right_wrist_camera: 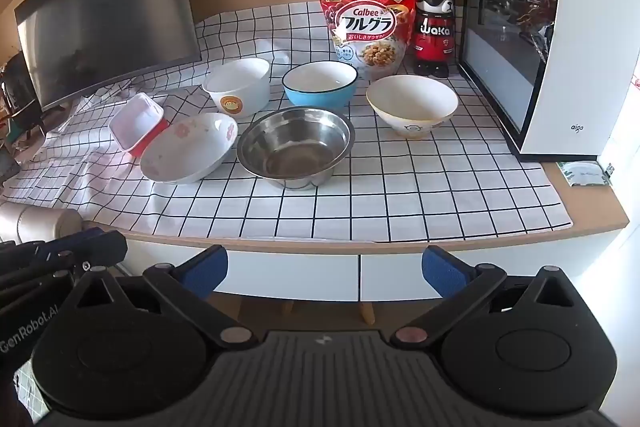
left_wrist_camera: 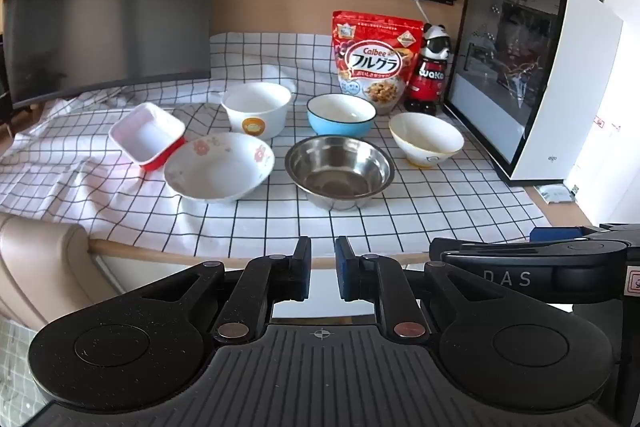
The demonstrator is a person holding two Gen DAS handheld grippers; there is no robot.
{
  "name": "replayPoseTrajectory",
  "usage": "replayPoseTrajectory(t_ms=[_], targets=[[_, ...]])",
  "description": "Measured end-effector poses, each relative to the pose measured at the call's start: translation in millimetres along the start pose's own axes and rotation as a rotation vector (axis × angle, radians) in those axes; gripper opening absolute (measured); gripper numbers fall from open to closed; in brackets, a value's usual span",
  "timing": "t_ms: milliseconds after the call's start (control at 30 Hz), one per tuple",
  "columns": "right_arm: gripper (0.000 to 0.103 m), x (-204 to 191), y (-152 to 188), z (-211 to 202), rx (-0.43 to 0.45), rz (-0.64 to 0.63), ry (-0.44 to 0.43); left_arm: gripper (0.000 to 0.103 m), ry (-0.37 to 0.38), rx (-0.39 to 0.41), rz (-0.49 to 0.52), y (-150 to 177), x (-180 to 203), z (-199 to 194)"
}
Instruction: Organize plates and bowls
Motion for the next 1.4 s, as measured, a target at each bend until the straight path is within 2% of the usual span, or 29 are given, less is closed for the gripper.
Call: replayPoseTrajectory(t_ms=[33, 167, 500, 633, 1400], targets=[[0.103, 0.0, -0.4, 0.6, -0.002, -0.003, 0.003, 0.016, -0.020, 0.008, 0.029, 0.1, 1.1, -0.3], [0.103, 1.1, -2.1, 2.3, -0.003, -0.005, 0.004, 0.016, -0.026, 0.012, 0.025, -0.5, 4.5, 0.0], [0.103, -1.9, 7.7, 2.8, 0.004, -0.010, 0.017, 0.016, -0.004, 0.005, 0.005, -3.0, 0.3, 2.0], [0.103, -1.5, -1.0, 3.4, -0.010, -0.010, 0.021, 0.016, -0.001, 0.001, -0.001, -4.0, -0.6, 1.4], [0.103, -1.5, -1.9, 2.1, -0.008, -0.006, 0.029, 0.016, 0.006, -0.006, -0.013, -3.9, -5.8, -1.1]])
Point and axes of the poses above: each gripper's, at about its wrist camera, not at the fingertips, and z roughly the way its jaws point, x to its right, y to its underside, the point moved 5 cm from there along z, roughly the way its jaws point, and after that the axes turned 11 degrees about z, right-handed, at the moved point
